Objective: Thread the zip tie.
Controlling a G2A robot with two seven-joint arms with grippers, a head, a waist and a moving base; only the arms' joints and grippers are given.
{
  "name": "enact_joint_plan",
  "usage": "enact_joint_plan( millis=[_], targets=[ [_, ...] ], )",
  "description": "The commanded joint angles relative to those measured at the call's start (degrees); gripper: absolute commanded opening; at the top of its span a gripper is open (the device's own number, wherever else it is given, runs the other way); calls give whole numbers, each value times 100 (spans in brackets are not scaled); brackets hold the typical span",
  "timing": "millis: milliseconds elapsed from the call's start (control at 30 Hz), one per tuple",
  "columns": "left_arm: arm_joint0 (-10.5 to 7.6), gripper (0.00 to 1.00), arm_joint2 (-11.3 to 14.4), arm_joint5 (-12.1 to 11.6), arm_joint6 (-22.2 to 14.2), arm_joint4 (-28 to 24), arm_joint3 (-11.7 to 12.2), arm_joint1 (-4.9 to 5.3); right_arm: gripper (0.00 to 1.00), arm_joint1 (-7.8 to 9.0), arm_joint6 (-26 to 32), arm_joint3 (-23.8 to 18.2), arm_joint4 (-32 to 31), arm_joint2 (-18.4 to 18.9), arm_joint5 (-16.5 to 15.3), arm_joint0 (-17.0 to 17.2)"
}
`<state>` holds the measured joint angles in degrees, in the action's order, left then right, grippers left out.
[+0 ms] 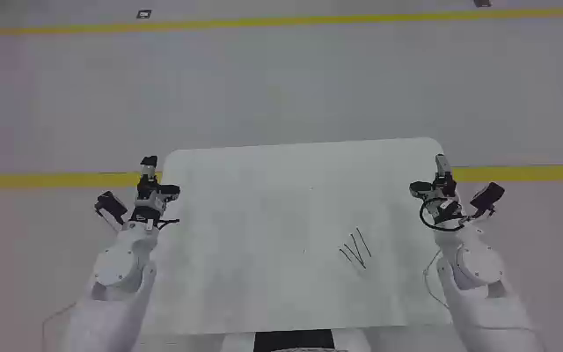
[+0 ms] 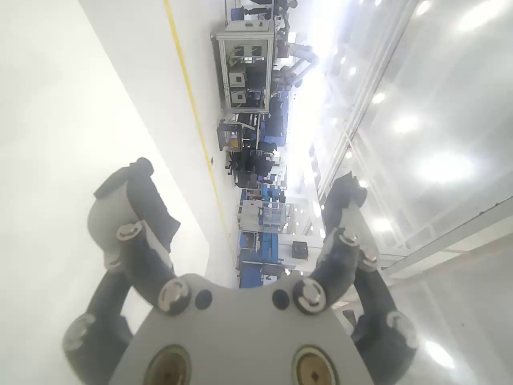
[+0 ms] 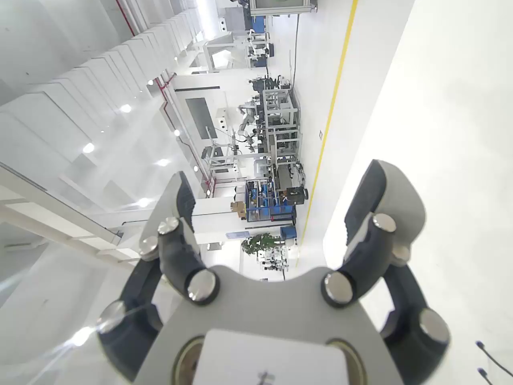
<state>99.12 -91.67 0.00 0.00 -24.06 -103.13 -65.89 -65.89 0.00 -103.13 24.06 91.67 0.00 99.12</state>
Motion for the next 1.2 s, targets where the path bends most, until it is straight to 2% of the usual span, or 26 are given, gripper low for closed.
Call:
enact_joint_plan(
  millis=[0, 33, 67, 100, 133, 167, 267, 467, 700, 1000, 1167],
  targets=[
    [0, 78, 0, 0, 0, 0, 0, 0, 78, 0, 0, 0, 0, 0, 0, 0],
    [0, 100, 0, 0, 0, 0, 0, 0, 100, 0, 0, 0, 0, 0, 0, 0],
    [0, 78, 0, 0, 0, 0, 0, 0, 78, 0, 0, 0, 0, 0, 0, 0],
    [0, 78, 0, 0, 0, 0, 0, 0, 100, 0, 0, 0, 0, 0, 0, 0],
    [0, 78, 0, 0, 0, 0, 0, 0, 100, 0, 0, 0, 0, 0, 0, 0],
    [0, 100, 0, 0, 0, 0, 0, 0, 100, 0, 17, 0, -6, -1, -6, -4],
    [0, 100, 0, 0, 0, 0, 0, 0, 100, -2, 204, 42, 3, 45, -119, -43],
    [0, 100, 0, 0, 0, 0, 0, 0, 100, 38, 1058, 112, -228, 228, -425, -66],
    [0, 100, 0, 0, 0, 0, 0, 0, 100, 112, 2462, 113, -457, 371, -693, -30],
    [0, 100, 0, 0, 0, 0, 0, 0, 100, 184, 3865, 7, -563, 405, -1059, 165],
    [0, 100, 0, 0, 0, 0, 0, 0, 100, 220, 4362, -49, -712, 435, -1385, 269]
  ],
)
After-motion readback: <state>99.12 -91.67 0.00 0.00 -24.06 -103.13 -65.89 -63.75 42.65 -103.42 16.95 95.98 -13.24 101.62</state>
